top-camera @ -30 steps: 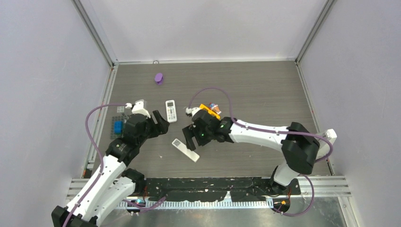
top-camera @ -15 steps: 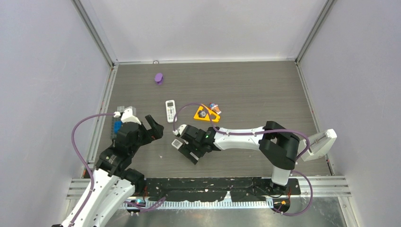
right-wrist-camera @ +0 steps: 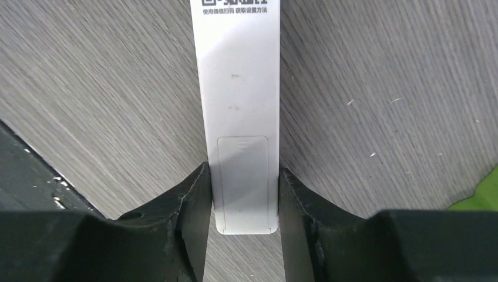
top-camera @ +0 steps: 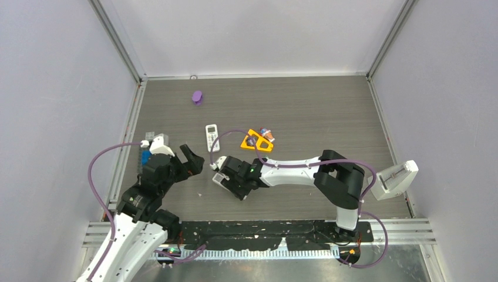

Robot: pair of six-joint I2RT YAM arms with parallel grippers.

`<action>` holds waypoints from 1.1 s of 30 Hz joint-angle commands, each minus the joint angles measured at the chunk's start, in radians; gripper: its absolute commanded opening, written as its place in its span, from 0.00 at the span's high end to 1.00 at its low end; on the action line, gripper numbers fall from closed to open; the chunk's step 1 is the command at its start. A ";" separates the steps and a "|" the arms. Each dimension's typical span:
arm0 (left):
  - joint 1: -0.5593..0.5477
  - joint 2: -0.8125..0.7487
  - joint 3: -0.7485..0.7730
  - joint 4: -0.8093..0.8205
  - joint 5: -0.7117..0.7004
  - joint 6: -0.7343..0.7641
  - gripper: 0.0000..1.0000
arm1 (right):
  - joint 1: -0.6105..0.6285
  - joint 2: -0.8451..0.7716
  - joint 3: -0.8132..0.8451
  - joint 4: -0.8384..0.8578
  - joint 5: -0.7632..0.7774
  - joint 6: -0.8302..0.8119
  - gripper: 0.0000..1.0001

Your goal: Load the batteries into the remote control

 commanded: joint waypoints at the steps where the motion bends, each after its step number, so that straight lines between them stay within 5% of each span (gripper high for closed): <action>1: 0.004 -0.045 -0.046 0.073 0.059 -0.009 0.00 | -0.032 0.004 0.021 0.036 -0.117 0.075 0.70; 12: 0.004 -0.147 -0.136 0.292 0.228 -0.049 0.00 | -0.238 -0.299 -0.129 0.429 -0.615 0.471 0.77; 19: 0.004 -0.194 -0.170 0.461 0.359 -0.117 0.00 | -0.304 -0.412 -0.206 0.769 -0.768 0.757 0.77; 27: 0.004 -0.238 -0.289 0.962 0.524 -0.268 0.00 | -0.308 -0.444 -0.275 1.105 -0.869 1.100 0.76; 33: 0.004 -0.235 -0.322 1.080 0.566 -0.284 0.00 | -0.308 -0.470 -0.288 1.144 -0.867 1.146 0.76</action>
